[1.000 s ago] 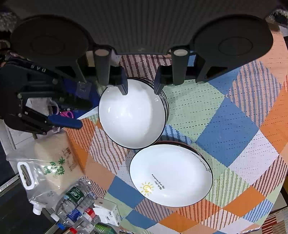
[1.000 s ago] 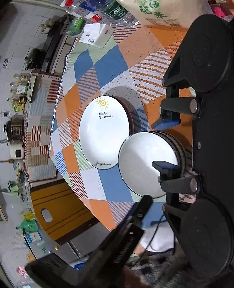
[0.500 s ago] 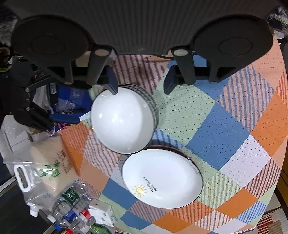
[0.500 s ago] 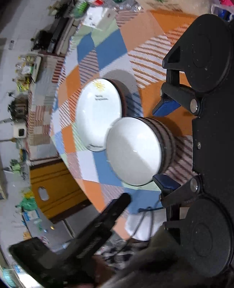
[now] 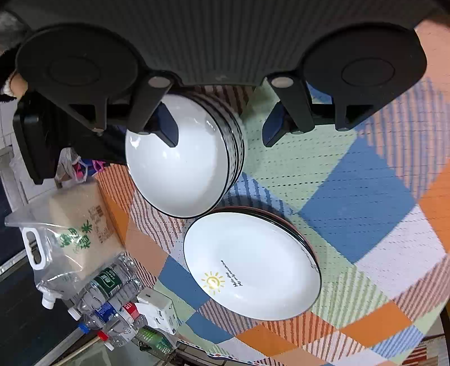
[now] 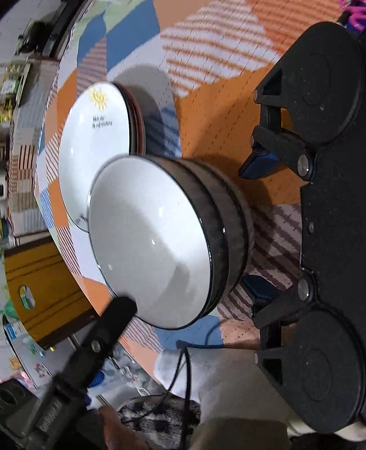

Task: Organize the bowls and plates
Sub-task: 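Close both grippers on the rim of the three-bowl stack, then lift the bowl stack and carry it over the plate stack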

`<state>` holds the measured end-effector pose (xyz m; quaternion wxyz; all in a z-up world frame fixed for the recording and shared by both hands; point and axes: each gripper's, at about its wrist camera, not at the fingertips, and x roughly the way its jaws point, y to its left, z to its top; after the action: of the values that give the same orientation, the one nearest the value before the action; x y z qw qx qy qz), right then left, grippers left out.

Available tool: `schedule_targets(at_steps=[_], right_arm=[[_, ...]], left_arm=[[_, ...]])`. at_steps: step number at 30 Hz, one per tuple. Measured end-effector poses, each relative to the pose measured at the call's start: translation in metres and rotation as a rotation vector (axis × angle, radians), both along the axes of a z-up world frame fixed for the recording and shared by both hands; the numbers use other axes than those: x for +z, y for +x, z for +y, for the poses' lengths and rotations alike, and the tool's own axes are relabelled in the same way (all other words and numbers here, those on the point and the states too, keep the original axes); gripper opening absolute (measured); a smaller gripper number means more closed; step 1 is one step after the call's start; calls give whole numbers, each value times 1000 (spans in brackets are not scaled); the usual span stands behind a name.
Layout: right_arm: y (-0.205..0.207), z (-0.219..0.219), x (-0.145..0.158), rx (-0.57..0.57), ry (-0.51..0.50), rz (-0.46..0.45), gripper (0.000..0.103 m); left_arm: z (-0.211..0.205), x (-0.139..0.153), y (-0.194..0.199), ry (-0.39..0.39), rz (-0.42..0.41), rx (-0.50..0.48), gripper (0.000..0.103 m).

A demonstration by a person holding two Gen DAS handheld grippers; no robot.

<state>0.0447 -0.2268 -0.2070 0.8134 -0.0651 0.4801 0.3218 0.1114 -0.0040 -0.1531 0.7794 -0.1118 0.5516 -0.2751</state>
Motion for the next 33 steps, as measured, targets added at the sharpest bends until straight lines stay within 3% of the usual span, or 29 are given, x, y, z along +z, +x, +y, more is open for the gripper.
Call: schedule_targets(at_steps=[3, 6, 13, 20, 28, 33], right_arm=[[0, 6, -7, 40, 2, -30, 80], [2, 5, -12, 53, 20, -40, 82], [-6, 3, -20, 79, 43, -131, 89], [-6, 7, -24, 68, 68, -192, 97], [-16, 8, -14, 86, 54, -217, 97], [-19, 9, 6, 61, 62, -249, 97]], left_arm=[[-4, -19, 6, -38, 41, 15, 63], [-8, -30, 9, -62, 53, 15, 56], [-14, -48, 12, -59, 93, 34, 43], [-11, -53, 9, -96, 112, 63, 43], [-12, -38, 1, -83, 113, 41, 43], [-8, -12, 6, -89, 113, 22, 43]])
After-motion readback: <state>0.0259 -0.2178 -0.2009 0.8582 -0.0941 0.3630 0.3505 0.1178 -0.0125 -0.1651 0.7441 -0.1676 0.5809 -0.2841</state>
